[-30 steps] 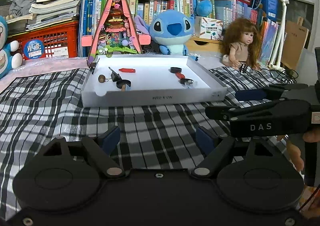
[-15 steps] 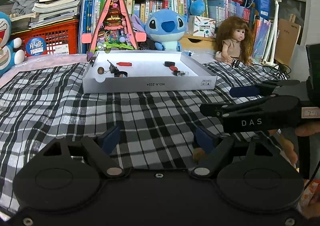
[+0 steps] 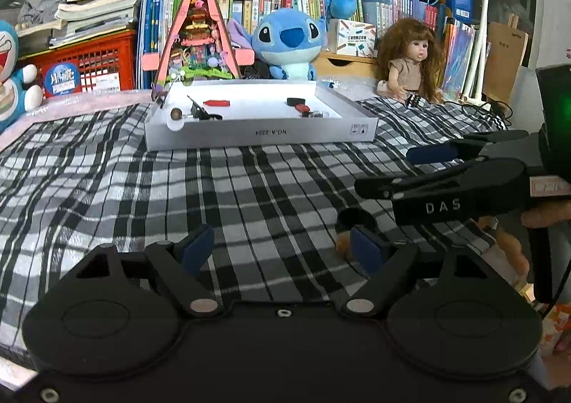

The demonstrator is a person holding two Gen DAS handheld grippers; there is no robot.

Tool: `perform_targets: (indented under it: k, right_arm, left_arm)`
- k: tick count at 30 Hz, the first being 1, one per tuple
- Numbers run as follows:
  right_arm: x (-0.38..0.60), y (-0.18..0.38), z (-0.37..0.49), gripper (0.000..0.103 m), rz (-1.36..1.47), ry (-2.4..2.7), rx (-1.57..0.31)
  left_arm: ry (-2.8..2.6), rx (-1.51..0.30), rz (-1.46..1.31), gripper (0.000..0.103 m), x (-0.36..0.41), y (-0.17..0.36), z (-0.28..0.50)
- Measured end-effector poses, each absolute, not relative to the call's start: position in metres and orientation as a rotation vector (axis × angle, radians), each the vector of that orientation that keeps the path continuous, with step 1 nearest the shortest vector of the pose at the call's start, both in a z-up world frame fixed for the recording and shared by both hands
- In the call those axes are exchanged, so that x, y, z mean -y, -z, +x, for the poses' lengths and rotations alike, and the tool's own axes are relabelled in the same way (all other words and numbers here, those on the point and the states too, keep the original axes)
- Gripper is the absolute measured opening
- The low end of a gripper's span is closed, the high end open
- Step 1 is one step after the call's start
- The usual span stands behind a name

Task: Organize rigid objects
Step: 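Withdraw both tools from the tray back to the last items on the cloth, then grasp the brown ball with the left tool while the right tool grasps another black cap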

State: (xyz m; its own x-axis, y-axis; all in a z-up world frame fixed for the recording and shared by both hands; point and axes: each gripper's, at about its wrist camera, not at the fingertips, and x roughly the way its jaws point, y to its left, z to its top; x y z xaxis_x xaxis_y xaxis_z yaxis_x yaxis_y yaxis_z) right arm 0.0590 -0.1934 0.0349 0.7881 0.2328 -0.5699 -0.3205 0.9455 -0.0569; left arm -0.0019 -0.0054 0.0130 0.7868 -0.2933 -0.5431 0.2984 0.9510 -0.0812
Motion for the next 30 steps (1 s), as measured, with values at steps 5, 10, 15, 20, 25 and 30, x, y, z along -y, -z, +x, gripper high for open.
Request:
perform_targets:
  k: [5, 10, 15, 20, 25, 30]
  right_arm:
    - [0.196, -0.034, 0.06, 0.09, -0.143, -0.292, -0.597]
    - [0.196, -0.032, 0.06, 0.09, -0.144, -0.288, -0.602]
    - [0.195, -0.031, 0.062, 0.09, -0.15, -0.287, -0.606]
    - [0.195, -0.031, 0.062, 0.09, -0.148, -0.287, -0.604]
    - [0.196, -0.031, 0.063, 0.09, -0.158, -0.282, -0.601]
    - [0.197, -0.036, 0.063, 0.09, -0.165, -0.275, -0.595]
  left_arm:
    - [0.335, -0.595, 0.013, 0.082, 0.008, -0.008, -0.007]
    - [0.37, -0.604, 0.024, 0.077, 0.014, -0.004, -0.011]
    - [0.381, -0.61, 0.041, 0.064, 0.02, 0.0, -0.013]
    - [0.405, -0.609, 0.023, 0.054, 0.025, -0.001, -0.009]
    - [0.429, -0.615, 0.019, 0.034, 0.034, -0.001, -0.002]
    - [0.43, -0.62, 0.023, 0.018, 0.036, -0.001, 0.0]
